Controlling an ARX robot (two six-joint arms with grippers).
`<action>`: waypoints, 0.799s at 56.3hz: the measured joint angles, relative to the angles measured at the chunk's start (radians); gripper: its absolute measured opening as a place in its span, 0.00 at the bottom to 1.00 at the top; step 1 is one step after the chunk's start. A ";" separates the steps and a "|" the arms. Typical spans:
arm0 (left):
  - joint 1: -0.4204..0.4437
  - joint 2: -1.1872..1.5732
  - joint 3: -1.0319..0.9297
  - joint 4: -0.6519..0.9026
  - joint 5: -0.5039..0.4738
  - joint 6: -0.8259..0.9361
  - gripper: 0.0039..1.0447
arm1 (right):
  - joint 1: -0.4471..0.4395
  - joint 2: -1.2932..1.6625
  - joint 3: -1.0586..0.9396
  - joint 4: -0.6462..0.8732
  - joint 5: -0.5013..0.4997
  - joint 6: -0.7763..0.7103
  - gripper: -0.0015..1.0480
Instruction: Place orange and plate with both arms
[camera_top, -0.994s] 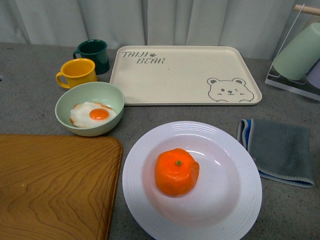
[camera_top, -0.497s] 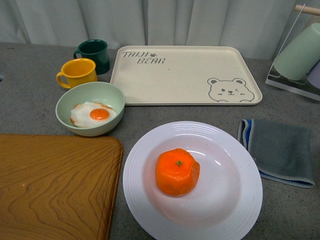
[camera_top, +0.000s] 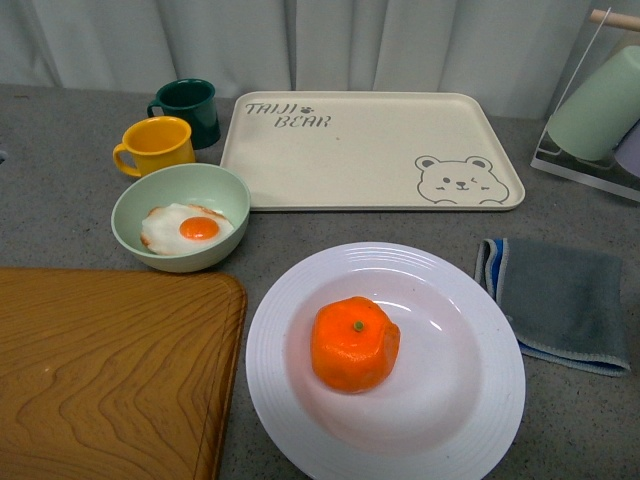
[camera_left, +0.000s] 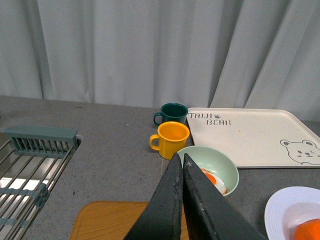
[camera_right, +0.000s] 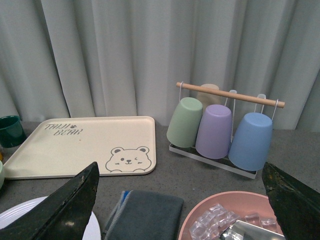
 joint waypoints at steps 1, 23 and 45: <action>0.000 0.000 0.000 0.000 0.000 0.000 0.03 | 0.000 0.000 0.000 0.000 0.000 0.000 0.91; 0.000 -0.002 0.000 0.000 0.000 0.000 0.66 | 0.082 0.140 0.050 -0.077 0.211 -0.116 0.91; 0.000 -0.002 0.000 0.000 0.000 0.003 0.94 | 0.340 1.093 0.232 0.265 0.050 0.337 0.91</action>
